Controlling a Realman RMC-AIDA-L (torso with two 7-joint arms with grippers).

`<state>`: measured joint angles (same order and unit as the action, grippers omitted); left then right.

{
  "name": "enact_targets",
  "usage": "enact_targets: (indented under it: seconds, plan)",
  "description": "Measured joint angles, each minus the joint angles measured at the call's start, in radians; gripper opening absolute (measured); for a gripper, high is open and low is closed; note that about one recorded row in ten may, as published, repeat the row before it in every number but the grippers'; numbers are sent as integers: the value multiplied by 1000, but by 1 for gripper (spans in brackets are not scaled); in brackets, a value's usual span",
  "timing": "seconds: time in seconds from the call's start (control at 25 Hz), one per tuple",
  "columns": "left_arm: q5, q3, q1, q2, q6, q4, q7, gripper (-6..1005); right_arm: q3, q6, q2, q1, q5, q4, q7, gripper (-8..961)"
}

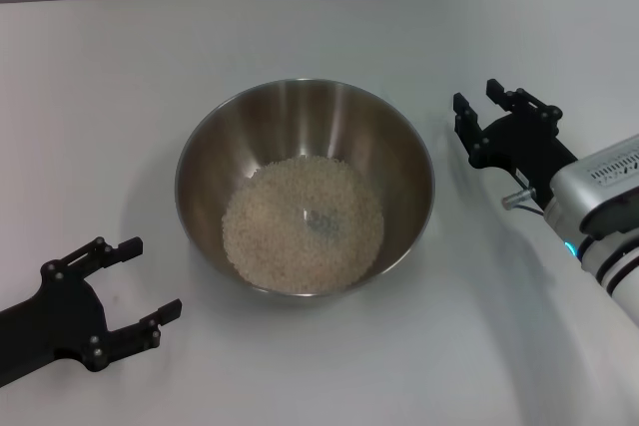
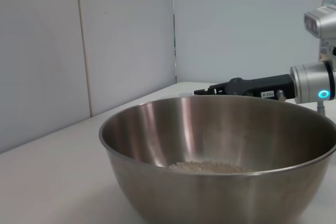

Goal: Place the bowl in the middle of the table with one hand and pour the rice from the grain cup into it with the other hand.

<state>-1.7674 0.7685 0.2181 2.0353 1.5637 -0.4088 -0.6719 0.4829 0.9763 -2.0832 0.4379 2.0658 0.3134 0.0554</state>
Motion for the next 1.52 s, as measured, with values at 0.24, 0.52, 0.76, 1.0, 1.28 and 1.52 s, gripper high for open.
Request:
enact_targets:
  seconds: [0.24,0.52,0.76,1.0,1.28,1.52]
  plan:
    - [-1,0,-2,-2,0,1,0,829,-15,147,8,-83,19,20,-41,522]
    - [-1,0,-12,-7,3,2,0,829,-21,259,24,-132,181,-41,-189,672]
    - [-3,0,-16,-8,5,2,0,830,-41,425,34,-130,451,-282,-370,810]
    - [-27,0,-14,0,7,-2,1,830,-175,599,24,-89,581,-458,-415,833]
    - [-27,0,-16,3,14,-5,4,829,-312,638,21,-47,583,-511,-506,833]
    - [-28,1,-15,3,17,-5,9,829,-323,634,19,-33,581,-526,-530,832]
